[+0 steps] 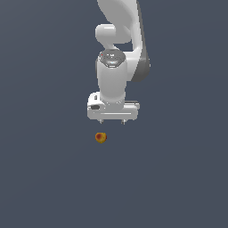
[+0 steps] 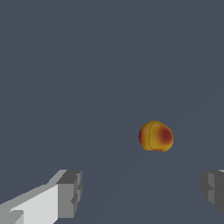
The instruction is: Pick up the object and move it to a goal position.
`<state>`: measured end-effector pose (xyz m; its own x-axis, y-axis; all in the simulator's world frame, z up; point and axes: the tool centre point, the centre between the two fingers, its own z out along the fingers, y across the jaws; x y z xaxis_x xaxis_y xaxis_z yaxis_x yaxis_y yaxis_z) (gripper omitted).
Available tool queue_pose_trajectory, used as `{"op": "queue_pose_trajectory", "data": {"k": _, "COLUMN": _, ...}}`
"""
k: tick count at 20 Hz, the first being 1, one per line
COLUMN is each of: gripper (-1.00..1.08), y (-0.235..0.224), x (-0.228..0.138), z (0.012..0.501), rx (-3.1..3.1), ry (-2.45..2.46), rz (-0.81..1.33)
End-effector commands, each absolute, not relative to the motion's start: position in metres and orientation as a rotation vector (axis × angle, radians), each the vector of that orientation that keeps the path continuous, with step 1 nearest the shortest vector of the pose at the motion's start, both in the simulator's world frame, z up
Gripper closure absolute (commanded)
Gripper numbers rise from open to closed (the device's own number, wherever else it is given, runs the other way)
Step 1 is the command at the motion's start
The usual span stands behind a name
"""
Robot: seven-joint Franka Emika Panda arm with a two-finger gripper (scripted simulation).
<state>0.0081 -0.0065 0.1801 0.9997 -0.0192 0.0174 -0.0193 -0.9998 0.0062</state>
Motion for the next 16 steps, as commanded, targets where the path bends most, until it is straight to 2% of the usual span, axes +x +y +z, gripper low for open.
{"op": "queue_pose_trajectory", "data": {"k": 1, "gripper": -0.92, "y": -0.007, "x": 0.008, "z": 0.18, "rx": 3.135, "ry": -0.03, "rz": 0.027}}
{"op": "queue_pose_trajectory", "data": {"k": 16, "gripper": -0.92, "y": -0.012, "x": 0.016, "z": 0.202, "rx": 3.106, "ry": -0.006, "rz": 0.096}}
